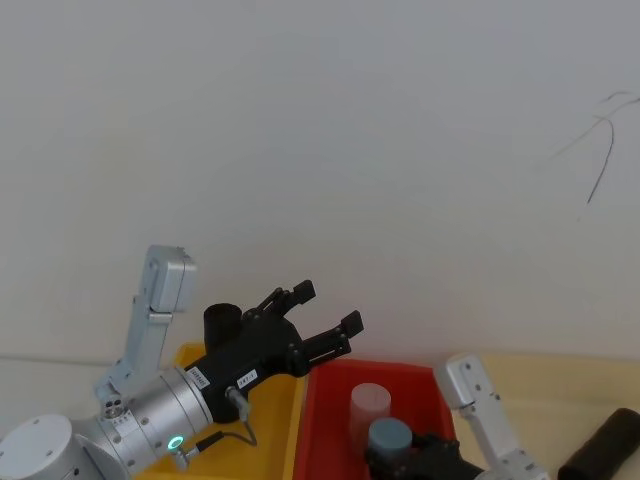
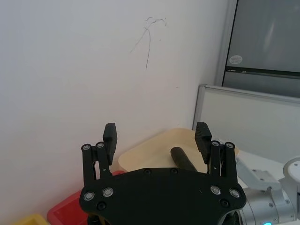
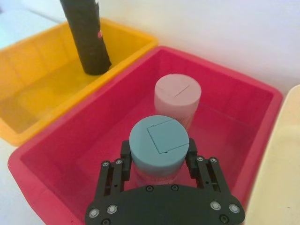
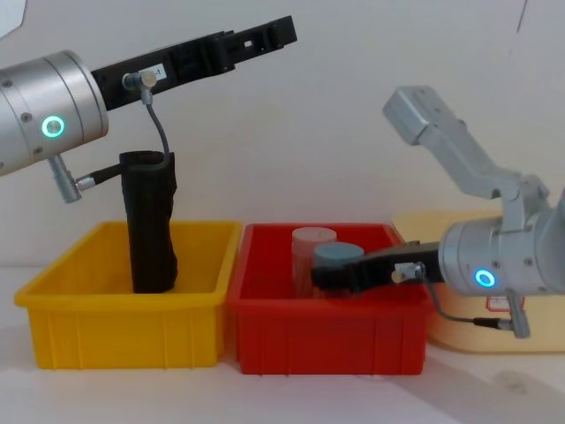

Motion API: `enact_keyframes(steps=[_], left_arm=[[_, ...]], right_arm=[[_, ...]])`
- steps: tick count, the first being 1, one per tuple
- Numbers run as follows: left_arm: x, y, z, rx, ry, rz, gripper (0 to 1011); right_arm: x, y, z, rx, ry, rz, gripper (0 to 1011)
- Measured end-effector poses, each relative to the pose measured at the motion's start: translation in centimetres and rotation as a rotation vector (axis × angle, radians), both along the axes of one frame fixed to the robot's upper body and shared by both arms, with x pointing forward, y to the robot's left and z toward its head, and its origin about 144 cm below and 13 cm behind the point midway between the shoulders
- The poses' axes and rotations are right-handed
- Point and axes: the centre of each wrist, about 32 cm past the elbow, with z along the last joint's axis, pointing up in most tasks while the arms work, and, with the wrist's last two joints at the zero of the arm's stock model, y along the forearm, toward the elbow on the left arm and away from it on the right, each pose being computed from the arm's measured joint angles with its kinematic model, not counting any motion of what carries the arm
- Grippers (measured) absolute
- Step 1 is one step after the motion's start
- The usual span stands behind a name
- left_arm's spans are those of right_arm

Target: Pick up the garbage bag with the one hand and transfer it to the other hand.

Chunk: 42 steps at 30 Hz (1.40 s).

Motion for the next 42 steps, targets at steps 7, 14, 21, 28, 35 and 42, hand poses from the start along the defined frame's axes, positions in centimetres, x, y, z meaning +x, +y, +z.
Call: enact_keyframes(steps=[7,14,21,28,35,42], left_arm=[[0.0,0.0,0.0,0.000,0.000,0.000,1002],[0.0,0.0,0.0,0.000,0.000,0.000,1002],[0.0,0.0,0.0,0.000,0.000,0.000,1002],[0.0,0.0,0.0,0.000,0.000,0.000,1002],[0.0,0.0,0.0,0.000,0.000,0.000,1002],[0.0,0.0,0.0,0.000,0.000,0.000,1002]], right_arm=[[-0.1,-1.0,1.3,0.046,-0.019,-0.010,659],[-0.2,-2.2,3.1,0.104,-0.056,-0.030,659],[0.0,-3.9,5.2,0.160,-0.112,-0.091,659],[0.5,-5.2,6.4,0.177,-0.162,-0.171,659],[1.1,-5.9,6.5,0.152,-0.191,-0.258,659],[1.9,-6.4,5.7,0.089,-0.207,-0.338,659]])
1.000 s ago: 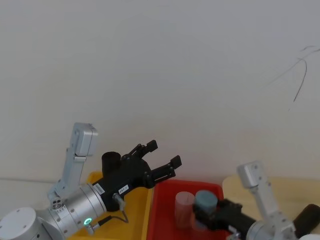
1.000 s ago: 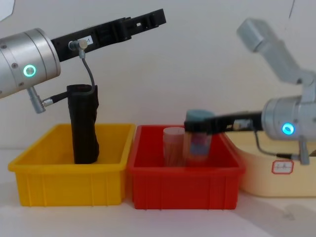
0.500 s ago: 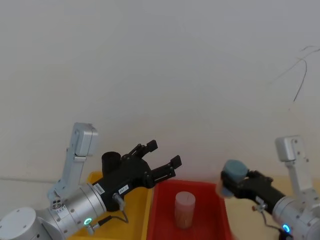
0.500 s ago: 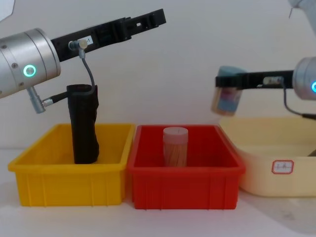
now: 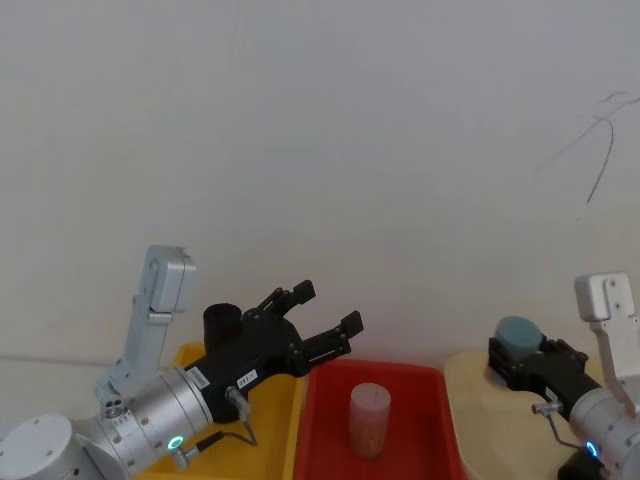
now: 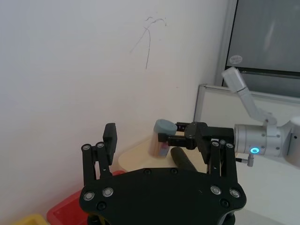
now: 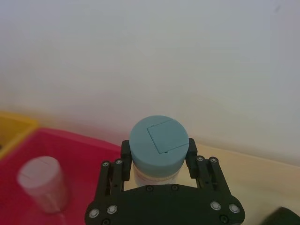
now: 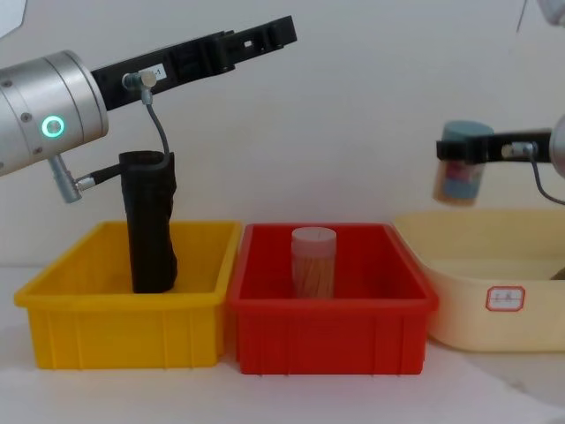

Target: Pick up the garbage bag with the one hand and transfer it to the other hand.

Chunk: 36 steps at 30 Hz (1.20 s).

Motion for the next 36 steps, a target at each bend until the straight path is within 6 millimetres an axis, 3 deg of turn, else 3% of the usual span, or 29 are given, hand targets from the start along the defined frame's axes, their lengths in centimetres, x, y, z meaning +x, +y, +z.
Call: enact_keyframes(steps=[22,30,36], left_arm=[[0.0,0.0,0.0,0.000,0.000,0.000,1001],[0.0,0.0,0.0,0.000,0.000,0.000,1002],[0.0,0.0,0.0,0.000,0.000,0.000,1002]], right_arm=[[1.1,-0.5,-5.1,-0.219,0.088,-0.117,658],[1.1,-0.6,-5.6,-0.244,0.096,-0.138,893],[0.8,-0.3,-4.7,-0.222,0.071,-0.145,1001]])
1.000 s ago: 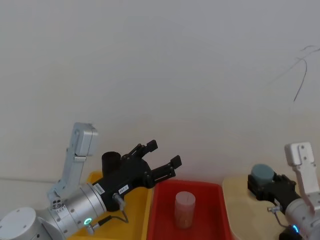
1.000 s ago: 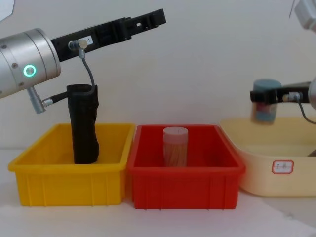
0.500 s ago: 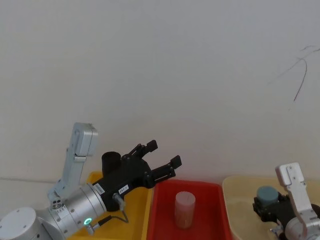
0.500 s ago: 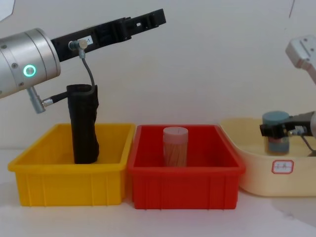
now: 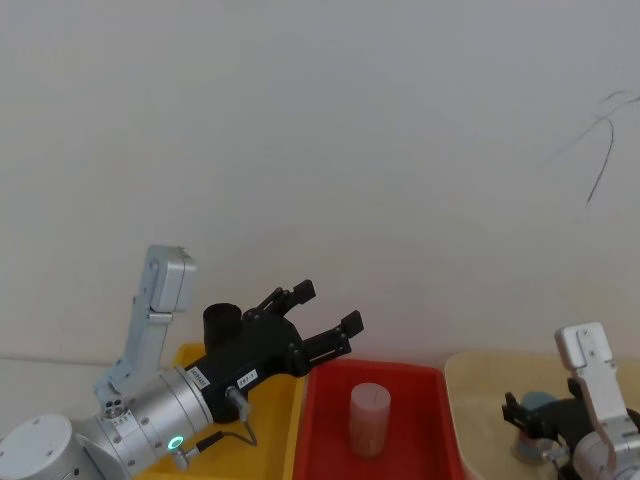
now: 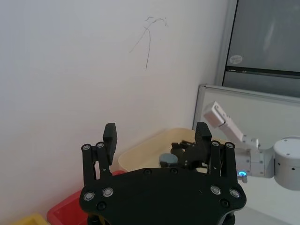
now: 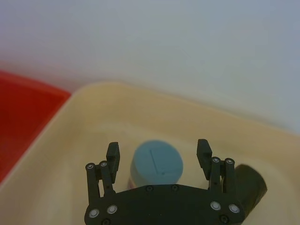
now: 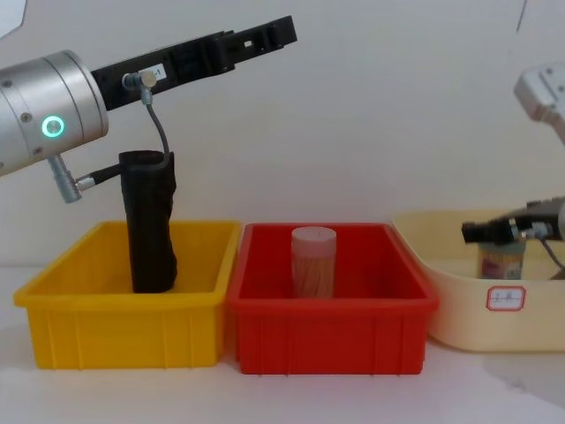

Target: Pick up the garbage bag with the one hand and transfer it to the other hand.

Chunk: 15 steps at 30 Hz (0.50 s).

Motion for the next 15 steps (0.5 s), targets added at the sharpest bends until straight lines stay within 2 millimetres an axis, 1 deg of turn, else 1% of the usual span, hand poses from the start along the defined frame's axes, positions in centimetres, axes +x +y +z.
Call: enact_keyframes(steps=[1,7,10,12,15], left_arm=[[0.0,0.0,0.0,0.000,0.000,0.000,1002],[0.0,0.0,0.0,0.000,0.000,0.000,1002],[0.0,0.0,0.0,0.000,0.000,0.000,1001],[0.0,0.0,0.0,0.000,0.000,0.000,1002],[0.0,0.0,0.0,0.000,0.000,0.000,1002]], right_arm=[[0.0,0.0,0.0,0.000,0.000,0.000,1000],[-0.8,0.6,1.7,0.053,-0.047,0.018,1000],[-1.6,1.1,2.6,0.086,-0.068,0.043,1000],[-1.9,1.2,2.8,0.093,-0.073,0.050,1000],[-3.1,1.9,3.4,0.117,-0.082,0.080,1000]])
